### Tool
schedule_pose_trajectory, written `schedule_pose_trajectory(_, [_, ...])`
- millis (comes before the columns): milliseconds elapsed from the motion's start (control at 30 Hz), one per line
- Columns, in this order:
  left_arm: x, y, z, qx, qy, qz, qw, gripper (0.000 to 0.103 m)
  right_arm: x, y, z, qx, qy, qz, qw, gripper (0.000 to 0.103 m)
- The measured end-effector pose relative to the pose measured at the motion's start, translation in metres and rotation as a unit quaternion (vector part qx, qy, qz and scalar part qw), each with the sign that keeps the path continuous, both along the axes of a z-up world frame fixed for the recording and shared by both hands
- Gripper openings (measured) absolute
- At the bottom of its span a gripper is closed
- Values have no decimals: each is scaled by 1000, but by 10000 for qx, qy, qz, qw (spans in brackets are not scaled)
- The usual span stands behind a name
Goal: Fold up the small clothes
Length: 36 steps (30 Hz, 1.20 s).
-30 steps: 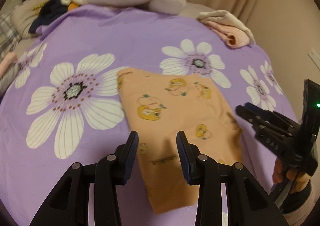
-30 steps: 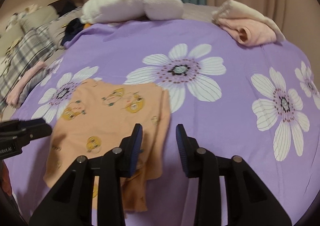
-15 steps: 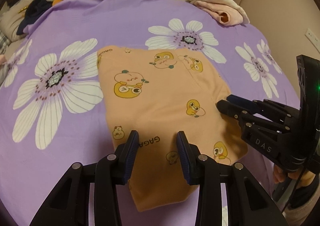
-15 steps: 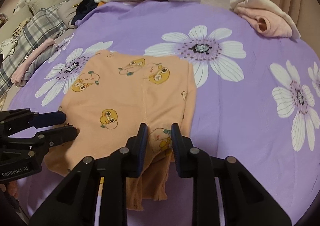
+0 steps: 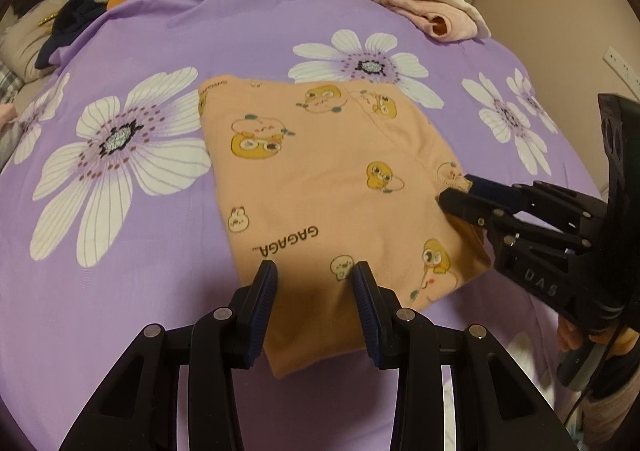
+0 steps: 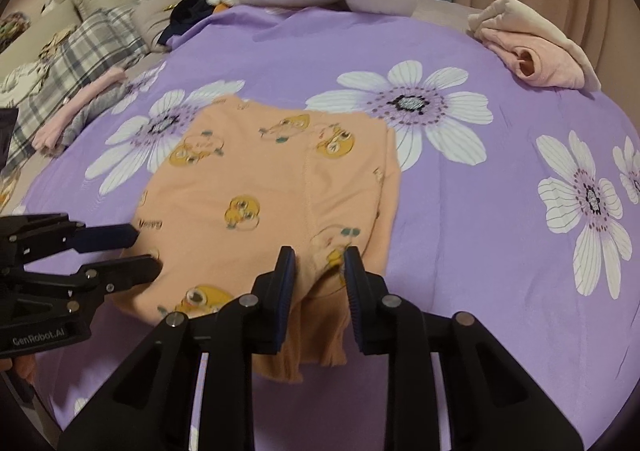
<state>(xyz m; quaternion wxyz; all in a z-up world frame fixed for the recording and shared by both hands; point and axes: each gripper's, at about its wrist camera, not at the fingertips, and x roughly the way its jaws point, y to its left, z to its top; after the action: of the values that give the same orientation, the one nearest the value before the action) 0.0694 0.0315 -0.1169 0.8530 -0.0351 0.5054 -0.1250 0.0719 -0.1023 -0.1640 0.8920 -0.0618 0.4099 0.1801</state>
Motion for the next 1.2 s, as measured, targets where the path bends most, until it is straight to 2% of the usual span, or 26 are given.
schedule_pose_trajectory(100, [1, 1, 0, -29, 23, 34, 10000, 37, -1, 3, -9, -154, 98, 11, 9998, 27])
schedule_pose_trajectory(300, [-2, 3, -1, -32, 60, 32, 10000, 37, -7, 1, -7, -95, 132, 1, 9999, 27])
schedule_pose_trajectory(500, [-7, 3, -4, -53, 92, 112, 9999, 37, -11, 1, -17, -130, 255, -36, 9996, 26])
schedule_pose_trajectory(667, [-13, 7, -1, -107, 166, 232, 9995, 37, -19, 0, -11, -103, 240, -120, 9996, 25])
schedule_pose_trajectory(700, [-14, 8, 0, -107, 190, 276, 9994, 40, -21, -1, -9, -95, 239, -124, 9996, 25])
schedule_pose_trajectory(733, [-16, 10, 2, -108, 210, 324, 9992, 47, -25, -2, -6, -87, 230, -132, 9996, 26])
schedule_pose_trajectory(767, [-17, 11, 4, -103, 209, 362, 9991, 53, -28, -3, -3, -91, 222, -155, 9996, 30])
schedule_pose_trajectory(800, [-19, 12, 6, -88, 192, 404, 9990, 65, -31, -4, -1, -103, 210, -192, 9995, 40])
schedule_pose_trajectory(833, [-21, 14, 9, -70, 153, 450, 9988, 71, -35, -6, 3, -118, 186, -251, 9994, 46])
schedule_pose_trajectory(900, [-25, 16, 14, -66, 104, 496, 9987, 72, -45, -9, 13, -122, 60, -355, 9993, 64])
schedule_pose_trajectory(1000, [-29, 19, 21, -100, 176, 539, 9983, 74, -59, -12, 27, -116, -95, -384, 9992, 74])
schedule_pose_trajectory(1067, [-34, 19, 27, -35, 170, 620, 9979, 79, -67, -13, 37, -130, -189, -383, 9990, 79])
schedule_pose_trajectory(1100, [-36, 19, 32, 43, 88, 693, 9975, 81, -71, -13, 41, -135, -227, -384, 9989, 85])
schedule_pose_trajectory(1200, [-42, 22, 44, 246, -74, 872, 9959, 82, -82, -15, 55, -92, -348, -340, 9988, 92])
